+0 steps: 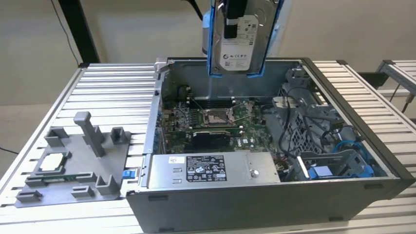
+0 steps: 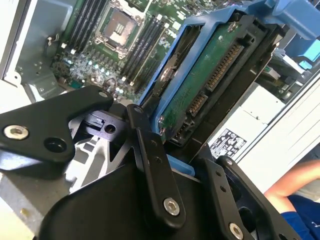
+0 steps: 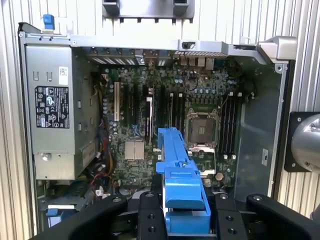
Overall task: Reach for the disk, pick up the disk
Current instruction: 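Pick up the disk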
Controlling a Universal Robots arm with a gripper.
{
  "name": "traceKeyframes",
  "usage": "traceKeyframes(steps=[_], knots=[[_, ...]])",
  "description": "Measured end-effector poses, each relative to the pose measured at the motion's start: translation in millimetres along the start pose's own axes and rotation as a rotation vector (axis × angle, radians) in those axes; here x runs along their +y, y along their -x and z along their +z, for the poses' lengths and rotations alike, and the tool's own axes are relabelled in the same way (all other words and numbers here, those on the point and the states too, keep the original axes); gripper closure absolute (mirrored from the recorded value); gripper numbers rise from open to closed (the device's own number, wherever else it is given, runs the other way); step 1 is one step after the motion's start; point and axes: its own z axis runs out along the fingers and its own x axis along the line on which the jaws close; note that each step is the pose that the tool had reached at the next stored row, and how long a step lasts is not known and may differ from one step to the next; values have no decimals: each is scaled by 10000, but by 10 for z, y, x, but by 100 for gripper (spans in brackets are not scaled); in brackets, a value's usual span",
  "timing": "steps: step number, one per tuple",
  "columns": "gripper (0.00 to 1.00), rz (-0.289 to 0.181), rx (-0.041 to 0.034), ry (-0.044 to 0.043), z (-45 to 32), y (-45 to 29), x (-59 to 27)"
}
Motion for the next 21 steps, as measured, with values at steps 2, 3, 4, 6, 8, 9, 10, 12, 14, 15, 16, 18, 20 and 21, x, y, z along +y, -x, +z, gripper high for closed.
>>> traceKeyframes(steps=[2,3,4,6,8,9,10,12,14,15,16,18,20,21], knots=[[100,0,0,5,0,-32,-11],[100,1,0,7,0,-47,-17],[100,1,0,10,0,-62,-25],[100,1,0,18,0,-91,-39],[100,2,0,24,0,-120,-54],[100,2,0,27,0,-135,-61],[100,1,0,30,1,-149,-68],[100,2,0,36,1,-177,-83],[100,2,0,42,2,-204,-98],[100,3,-1,45,2,-218,-106],[100,3,1,49,2,-231,-114],[100,4,0,56,3,-257,-129],[100,3,0,63,4,-282,-145],[100,4,0,66,4,-295,-153]])
